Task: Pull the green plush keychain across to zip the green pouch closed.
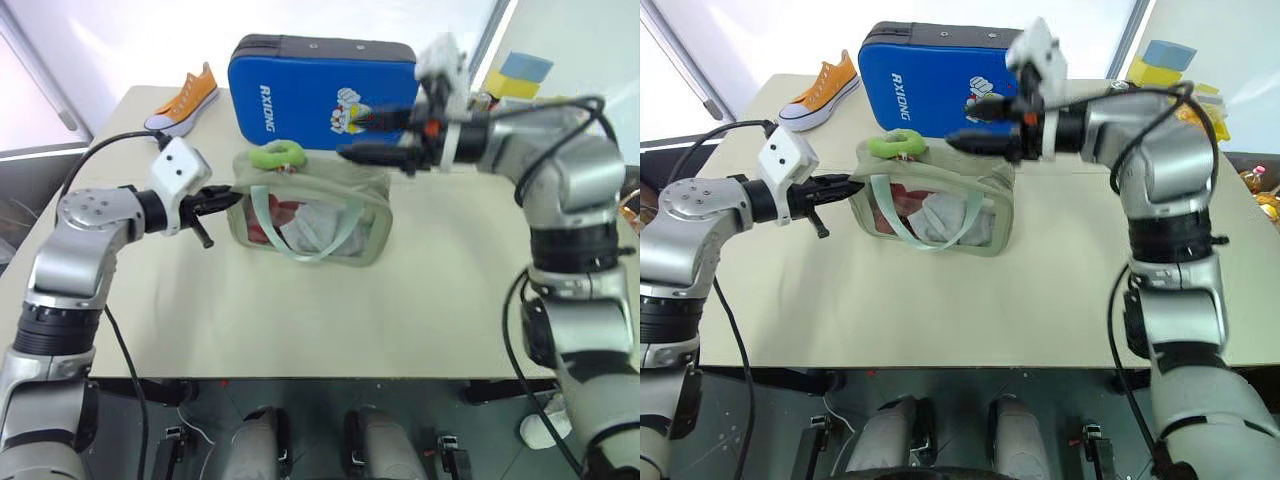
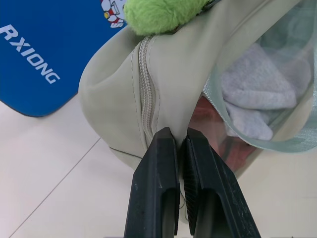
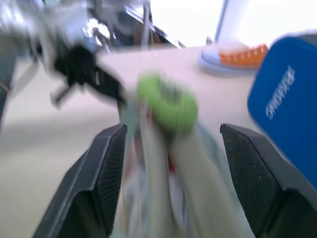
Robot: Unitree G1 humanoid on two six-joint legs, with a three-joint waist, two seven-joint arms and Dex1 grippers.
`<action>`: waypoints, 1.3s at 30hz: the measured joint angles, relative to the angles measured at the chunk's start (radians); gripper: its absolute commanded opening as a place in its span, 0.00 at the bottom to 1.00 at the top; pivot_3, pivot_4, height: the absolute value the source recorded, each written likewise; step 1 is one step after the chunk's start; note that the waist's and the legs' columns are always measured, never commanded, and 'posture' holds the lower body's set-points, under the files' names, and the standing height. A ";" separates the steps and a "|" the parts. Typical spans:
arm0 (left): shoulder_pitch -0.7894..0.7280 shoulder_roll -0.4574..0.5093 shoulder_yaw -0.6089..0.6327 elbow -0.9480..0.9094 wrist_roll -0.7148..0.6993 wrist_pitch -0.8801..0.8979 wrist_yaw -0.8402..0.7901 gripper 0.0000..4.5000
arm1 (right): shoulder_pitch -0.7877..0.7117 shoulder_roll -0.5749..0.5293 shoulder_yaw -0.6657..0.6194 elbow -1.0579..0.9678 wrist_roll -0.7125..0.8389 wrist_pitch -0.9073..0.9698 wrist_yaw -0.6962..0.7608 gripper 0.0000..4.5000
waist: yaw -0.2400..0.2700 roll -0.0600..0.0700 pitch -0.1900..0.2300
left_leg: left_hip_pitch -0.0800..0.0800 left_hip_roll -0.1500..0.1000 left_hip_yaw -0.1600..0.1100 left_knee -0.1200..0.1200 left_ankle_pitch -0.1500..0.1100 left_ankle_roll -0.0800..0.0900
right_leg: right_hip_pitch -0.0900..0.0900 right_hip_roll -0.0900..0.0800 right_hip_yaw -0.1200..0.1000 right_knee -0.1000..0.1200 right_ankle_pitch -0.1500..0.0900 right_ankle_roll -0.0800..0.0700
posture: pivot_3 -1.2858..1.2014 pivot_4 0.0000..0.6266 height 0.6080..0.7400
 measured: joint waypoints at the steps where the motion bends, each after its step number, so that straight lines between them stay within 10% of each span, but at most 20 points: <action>1: 0.002 0.002 -0.001 -0.002 0.003 -0.003 0.000 0.00 | -0.022 0.042 0.000 0.045 -0.001 0.001 -0.030 0.71 | 0.000 0.000 0.000 | 0.000 0.000 0.000 0.000 0.000 0.000 | 0.000 0.000 0.000 0.000 0.000 0.000 | 0.52 0.24 1.00; 17: 0.054 0.014 0.004 -0.072 0.006 -0.015 0.021 0.00 | -0.131 0.244 0.174 0.472 -0.224 -0.225 -0.086 0.71 | -0.001 0.000 0.000 | -0.003 -0.003 0.000 0.000 0.000 0.001 | -0.002 -0.003 -0.001 0.000 0.000 0.000 | 0.52 0.24 1.00; 22: 0.055 0.014 0.004 -0.077 0.006 -0.010 0.027 0.00 | -0.131 0.243 0.171 0.471 -0.224 -0.232 -0.069 0.18 | -0.002 0.000 0.000 | -0.003 -0.003 0.000 0.000 0.000 0.001 | -0.002 -0.003 -0.001 0.000 0.000 0.000 | 0.52 0.24 1.00; 25: 0.053 0.014 0.003 -0.075 0.006 -0.011 0.028 0.00 | -0.131 0.240 0.169 0.470 -0.230 -0.236 -0.065 0.05 | -0.002 0.000 0.000 | -0.003 -0.002 0.000 0.000 0.000 0.001 | -0.002 -0.003 -0.001 0.000 0.000 0.000 | 0.52 0.24 1.00; 39: 0.036 0.011 -0.006 -0.043 0.010 -0.028 0.024 0.00 | 0.076 -0.231 0.120 -0.006 -0.336 -0.146 -0.136 0.00 | 0.003 0.000 0.000 | -0.003 -0.003 0.000 0.000 -0.001 0.001 | -0.002 -0.004 -0.001 0.000 0.000 0.000 | 0.52 0.24 1.00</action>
